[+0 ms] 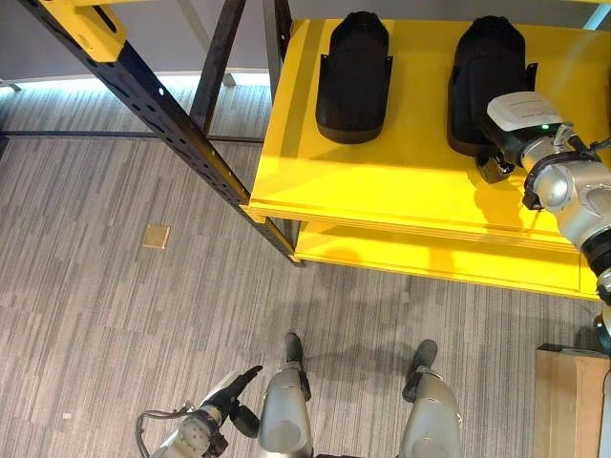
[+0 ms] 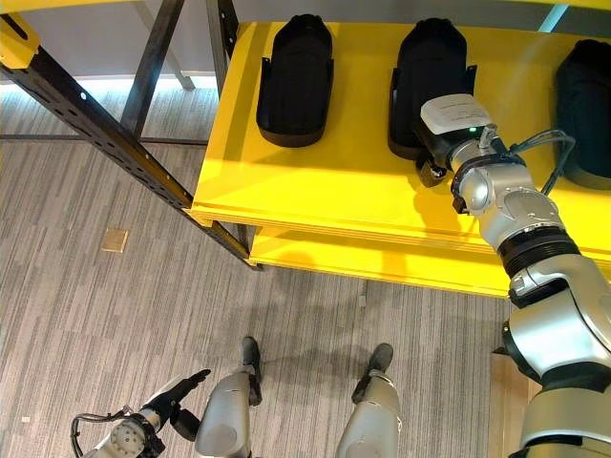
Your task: Move parts from the plastic box to the shelf.
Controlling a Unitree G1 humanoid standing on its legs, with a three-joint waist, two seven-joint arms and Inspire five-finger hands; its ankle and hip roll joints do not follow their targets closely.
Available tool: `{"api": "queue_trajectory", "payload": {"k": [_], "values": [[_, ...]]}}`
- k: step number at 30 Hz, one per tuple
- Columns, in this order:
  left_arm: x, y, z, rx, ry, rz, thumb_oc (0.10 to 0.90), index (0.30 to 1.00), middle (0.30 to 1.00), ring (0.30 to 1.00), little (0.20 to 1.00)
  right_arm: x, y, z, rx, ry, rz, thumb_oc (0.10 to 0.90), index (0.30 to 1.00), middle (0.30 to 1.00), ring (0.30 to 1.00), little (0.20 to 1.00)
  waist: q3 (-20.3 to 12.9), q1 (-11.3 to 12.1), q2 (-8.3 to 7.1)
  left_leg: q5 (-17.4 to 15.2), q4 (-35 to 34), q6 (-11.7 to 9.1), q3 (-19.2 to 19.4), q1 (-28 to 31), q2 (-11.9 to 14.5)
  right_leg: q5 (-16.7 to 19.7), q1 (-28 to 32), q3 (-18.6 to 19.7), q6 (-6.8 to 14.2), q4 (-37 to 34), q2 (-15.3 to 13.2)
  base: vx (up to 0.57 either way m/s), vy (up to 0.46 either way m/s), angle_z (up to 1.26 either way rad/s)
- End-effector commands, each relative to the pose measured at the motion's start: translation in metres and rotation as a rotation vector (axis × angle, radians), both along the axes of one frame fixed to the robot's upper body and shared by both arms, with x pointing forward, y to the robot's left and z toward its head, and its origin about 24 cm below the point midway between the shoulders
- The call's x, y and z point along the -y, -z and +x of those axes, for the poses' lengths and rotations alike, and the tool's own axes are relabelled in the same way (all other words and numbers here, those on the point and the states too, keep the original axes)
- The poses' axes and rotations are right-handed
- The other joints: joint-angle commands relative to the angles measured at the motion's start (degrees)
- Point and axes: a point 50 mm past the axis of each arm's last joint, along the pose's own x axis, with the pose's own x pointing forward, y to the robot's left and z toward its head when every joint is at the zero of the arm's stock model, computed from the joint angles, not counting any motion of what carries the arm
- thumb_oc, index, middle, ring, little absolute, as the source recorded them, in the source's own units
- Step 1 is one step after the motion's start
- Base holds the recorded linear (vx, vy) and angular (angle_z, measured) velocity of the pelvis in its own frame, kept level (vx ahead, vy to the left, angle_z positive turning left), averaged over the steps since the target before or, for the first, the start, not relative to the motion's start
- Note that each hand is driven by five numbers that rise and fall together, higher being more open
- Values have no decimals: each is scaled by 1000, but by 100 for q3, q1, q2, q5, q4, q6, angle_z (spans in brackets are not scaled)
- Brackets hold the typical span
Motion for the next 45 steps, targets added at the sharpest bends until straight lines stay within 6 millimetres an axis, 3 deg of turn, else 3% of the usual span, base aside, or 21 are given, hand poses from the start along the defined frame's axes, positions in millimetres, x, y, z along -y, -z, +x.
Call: {"api": "queue_trajectory", "payload": {"k": [1, 13, 18, 27, 37, 45], "values": [[-20, -4, -7, -22, 12, 46, 900, 1000, 1000, 1000, 1000, 23, 3, -4, -99, 109, -41, 900, 1000, 1000, 1000, 1000, -107, 129, -92, -341, 284, 45, 469, 34, 123, -1121, -71, 98, 261, 870, -57, 0, 0, 0], [-21, -4, -9, -29, 20, 51, 900, 1000, 1000, 1000, 1000, 28, 2, -5, -104, 156, -108, 900, 1000, 1000, 1000, 1000, -153, 158, -133, -315, 246, 44, 478, 96, 140, -1121, 18, 65, 253, 832, -24, 0, 0, 0], [-20, -4, -10, -31, 20, 51, 900, 1000, 1000, 1000, 1000, 36, -2, -6, -57, 215, 3, 900, 1000, 1000, 1000, 1000, -155, 151, -134, -318, 256, 45, 468, 89, 132, -1120, 17, 80, 254, 832, -1, 0, 0, 0], [-17, -4, -7, -21, 16, 45, 900, 1000, 1000, 1000, 1000, 46, 11, -8, -72, 297, 193, 900, 1000, 1000, 1000, 1000, -147, 117, -115, -336, 253, 61, 475, 119, 108, -1118, 61, 94, 239, 799, 21, 0, 0, 0], [-11, -1, -5, -22, 20, 38, 900, 1000, 1000, 1000, 1000, 37, 26, -3, -93, 281, 386, 900, 1000, 1000, 1000, 1000, -175, 94, -93, -360, 263, 72, 496, 154, 94, -1115, 108, 110, 215, 767, 22, 0, 0, 0], [-7, 0, -3, -25, 24, 36, 900, 1000, 1000, 1000, 1000, 26, 33, 1, -111, 252, 321, 900, 1000, 1000, 1000, 1000, -187, 87, -85, -359, 252, 71, 509, 187, 97, -1115, 134, 110, 214, 765, 18, 0, 0, 0]]}}
